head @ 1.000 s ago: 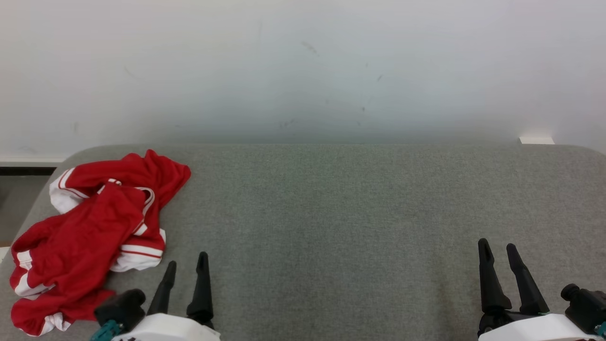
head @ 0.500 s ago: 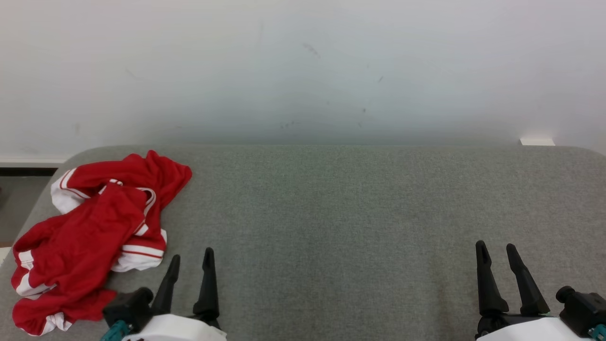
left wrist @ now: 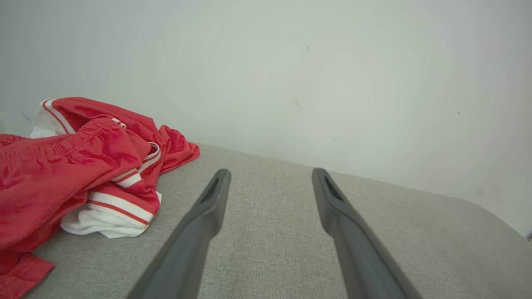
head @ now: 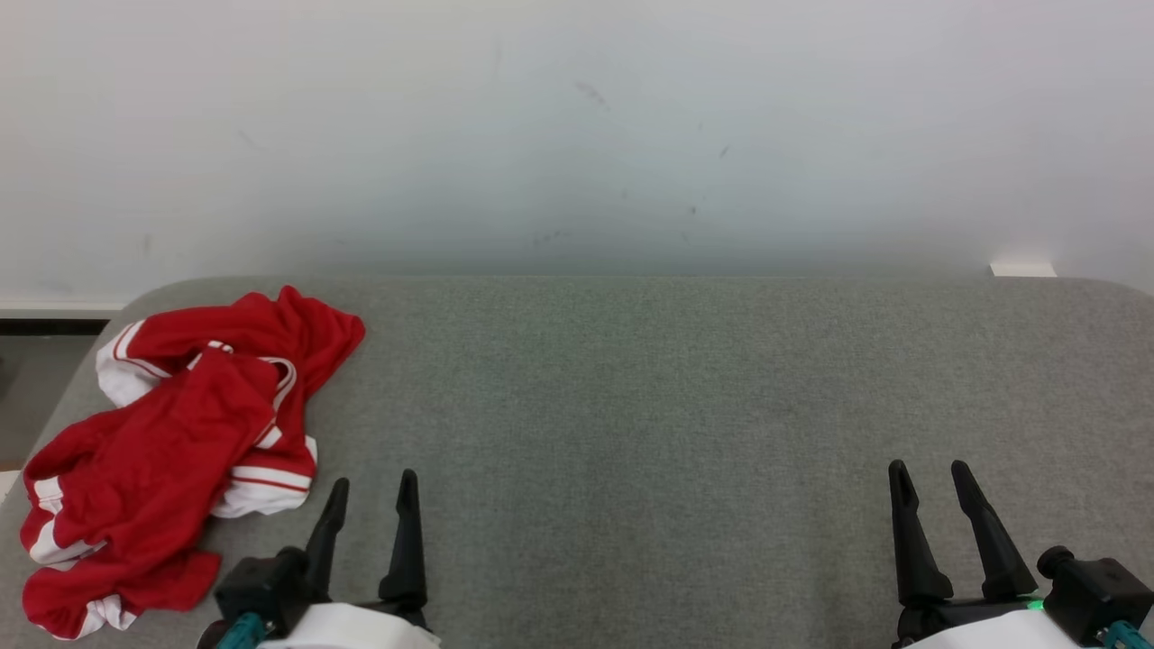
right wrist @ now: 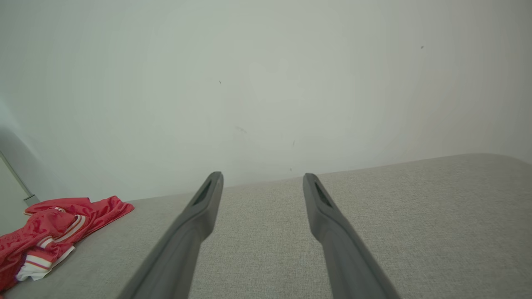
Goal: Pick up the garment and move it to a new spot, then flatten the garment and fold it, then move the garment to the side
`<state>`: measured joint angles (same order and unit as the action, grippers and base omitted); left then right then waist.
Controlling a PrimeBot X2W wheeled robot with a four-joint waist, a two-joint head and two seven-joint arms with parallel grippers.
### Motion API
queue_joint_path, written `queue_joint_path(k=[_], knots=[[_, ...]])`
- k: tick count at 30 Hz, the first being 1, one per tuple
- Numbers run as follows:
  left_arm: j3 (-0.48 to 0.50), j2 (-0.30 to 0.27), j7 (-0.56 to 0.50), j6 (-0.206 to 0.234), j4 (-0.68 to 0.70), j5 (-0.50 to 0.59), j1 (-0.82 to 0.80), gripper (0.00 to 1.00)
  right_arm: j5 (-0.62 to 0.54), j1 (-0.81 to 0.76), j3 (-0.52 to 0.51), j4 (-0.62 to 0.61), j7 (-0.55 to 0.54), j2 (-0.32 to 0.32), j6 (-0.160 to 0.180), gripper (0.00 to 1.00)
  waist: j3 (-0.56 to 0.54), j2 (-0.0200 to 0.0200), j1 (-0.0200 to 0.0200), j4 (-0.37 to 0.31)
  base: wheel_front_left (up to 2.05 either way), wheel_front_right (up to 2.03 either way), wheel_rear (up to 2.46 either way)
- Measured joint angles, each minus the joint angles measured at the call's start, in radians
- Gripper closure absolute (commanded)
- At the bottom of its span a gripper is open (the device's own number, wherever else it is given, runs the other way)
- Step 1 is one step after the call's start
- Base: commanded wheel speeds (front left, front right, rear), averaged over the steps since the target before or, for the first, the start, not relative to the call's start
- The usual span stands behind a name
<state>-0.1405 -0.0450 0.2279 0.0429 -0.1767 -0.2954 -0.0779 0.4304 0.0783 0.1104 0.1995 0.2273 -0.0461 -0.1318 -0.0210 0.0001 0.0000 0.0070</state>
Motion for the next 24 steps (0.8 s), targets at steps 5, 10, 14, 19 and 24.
queue_joint_path(k=[5,10,14,19,24], knots=[[-0.012,-0.001,0.009,0.007,0.000,0.041,0.000,0.00,-0.023,0.000,0.003,0.000,0.011,0.000,0.000,0.00,0.001,0.0000,0.0000,-0.002,0.00,0.00,0.00],[-0.025,-0.001,0.020,0.012,0.002,0.067,0.000,0.00,-0.051,0.001,0.009,0.003,0.020,0.000,0.000,0.00,0.000,0.0000,0.0000,-0.004,0.00,0.00,0.00],[-0.037,-0.001,0.027,0.019,0.003,0.095,0.000,0.00,-0.070,0.001,0.011,0.007,0.029,-0.001,0.000,0.00,-0.004,0.0000,0.0000,-0.005,0.00,0.00,0.00],[-0.047,-0.002,0.035,0.021,0.004,0.120,0.002,0.00,-0.089,0.000,0.013,0.010,0.035,-0.001,0.000,0.00,-0.010,0.0000,0.0000,-0.007,0.00,0.00,0.00],[-0.048,-0.002,0.036,0.021,0.004,0.120,0.003,0.00,-0.089,0.000,0.010,0.011,0.037,-0.001,0.000,0.00,-0.013,0.0000,0.0000,-0.008,0.00,0.00,0.00]])
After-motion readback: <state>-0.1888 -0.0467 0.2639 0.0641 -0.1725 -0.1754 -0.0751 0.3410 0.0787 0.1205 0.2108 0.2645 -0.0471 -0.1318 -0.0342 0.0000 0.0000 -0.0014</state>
